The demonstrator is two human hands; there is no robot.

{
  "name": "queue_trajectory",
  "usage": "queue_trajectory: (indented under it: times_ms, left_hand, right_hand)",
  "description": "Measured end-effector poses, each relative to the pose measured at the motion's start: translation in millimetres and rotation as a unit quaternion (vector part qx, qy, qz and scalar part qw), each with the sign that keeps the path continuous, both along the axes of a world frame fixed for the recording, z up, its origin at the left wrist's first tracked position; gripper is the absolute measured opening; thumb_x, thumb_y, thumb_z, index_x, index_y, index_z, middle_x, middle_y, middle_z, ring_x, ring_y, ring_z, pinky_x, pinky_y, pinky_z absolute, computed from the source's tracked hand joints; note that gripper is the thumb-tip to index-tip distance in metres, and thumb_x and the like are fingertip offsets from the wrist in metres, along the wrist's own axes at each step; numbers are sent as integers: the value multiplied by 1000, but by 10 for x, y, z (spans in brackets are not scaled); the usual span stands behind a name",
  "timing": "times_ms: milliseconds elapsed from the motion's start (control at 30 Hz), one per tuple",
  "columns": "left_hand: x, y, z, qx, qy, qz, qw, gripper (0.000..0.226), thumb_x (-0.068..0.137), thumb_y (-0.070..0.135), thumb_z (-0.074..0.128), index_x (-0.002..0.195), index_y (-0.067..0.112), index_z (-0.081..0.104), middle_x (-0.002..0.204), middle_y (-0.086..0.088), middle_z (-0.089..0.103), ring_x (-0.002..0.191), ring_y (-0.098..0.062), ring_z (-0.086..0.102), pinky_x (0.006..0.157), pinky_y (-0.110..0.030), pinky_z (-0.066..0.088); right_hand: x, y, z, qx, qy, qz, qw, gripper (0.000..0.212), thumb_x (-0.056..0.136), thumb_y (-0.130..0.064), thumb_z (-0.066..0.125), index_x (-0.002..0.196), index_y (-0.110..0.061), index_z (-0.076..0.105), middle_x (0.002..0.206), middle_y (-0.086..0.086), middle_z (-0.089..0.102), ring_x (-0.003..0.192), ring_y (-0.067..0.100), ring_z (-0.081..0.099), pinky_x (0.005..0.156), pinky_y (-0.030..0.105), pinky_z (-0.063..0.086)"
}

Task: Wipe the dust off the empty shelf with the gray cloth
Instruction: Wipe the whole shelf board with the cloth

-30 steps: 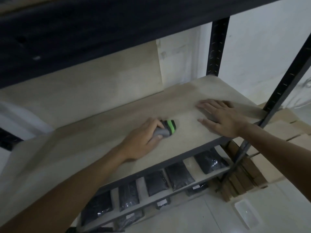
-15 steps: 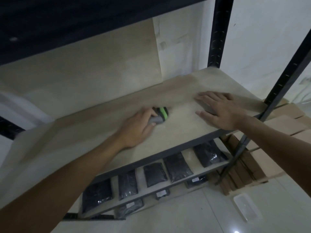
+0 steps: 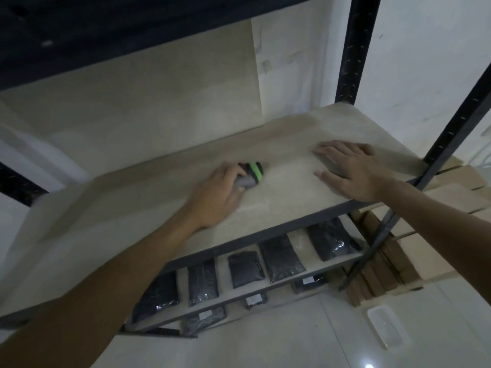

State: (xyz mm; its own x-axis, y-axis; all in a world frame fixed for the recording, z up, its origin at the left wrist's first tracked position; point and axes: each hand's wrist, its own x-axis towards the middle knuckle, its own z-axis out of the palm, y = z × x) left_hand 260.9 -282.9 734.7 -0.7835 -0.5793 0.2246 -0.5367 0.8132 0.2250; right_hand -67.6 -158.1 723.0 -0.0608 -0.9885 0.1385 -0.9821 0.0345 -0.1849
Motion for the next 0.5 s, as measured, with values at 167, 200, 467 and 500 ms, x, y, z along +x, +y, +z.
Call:
queue_trajectory:
  times_ms: [167, 200, 467, 500]
  left_hand:
    - [146, 883, 151, 74, 10, -163, 984, 14, 104, 22, 50, 116, 28, 45, 104, 10, 46, 80, -1, 42, 65, -12, 36]
    - [152, 830, 217, 79, 16, -153, 985, 11, 106, 27, 48, 116, 30, 47, 104, 12, 48, 79, -2, 46, 66, -14, 38]
    - [-135, -474, 61, 19, -27, 40, 999, 30, 104, 31, 46, 129, 16, 42, 129, -14, 49, 106, -34, 57, 84, -42, 49]
    - [-149, -388, -8, 11, -31, 54, 998, 30, 105, 32, 45, 130, 16, 42, 129, -14, 50, 105, -34, 57, 81, -40, 49]
  right_hand:
    - [-2, 6, -4, 1, -5, -3, 1000, 66, 96, -67, 22, 152, -33, 30, 159, -6, 33, 146, 20, 30, 117, 46, 19]
    - [-11, 9, -17, 2, -5, -2, 1000, 65, 97, -67, 22, 152, -33, 30, 159, -6, 32, 146, 19, 29, 117, 45, 19]
    - [-20, 3, -41, -5, 1, -3, 1000, 64, 97, -67, 23, 151, -34, 30, 158, -7, 33, 145, 19, 31, 116, 45, 20]
    - [-21, -1, -43, -5, 4, -2, 1000, 63, 97, -68, 23, 151, -35, 30, 158, -8, 33, 145, 19, 32, 115, 45, 20]
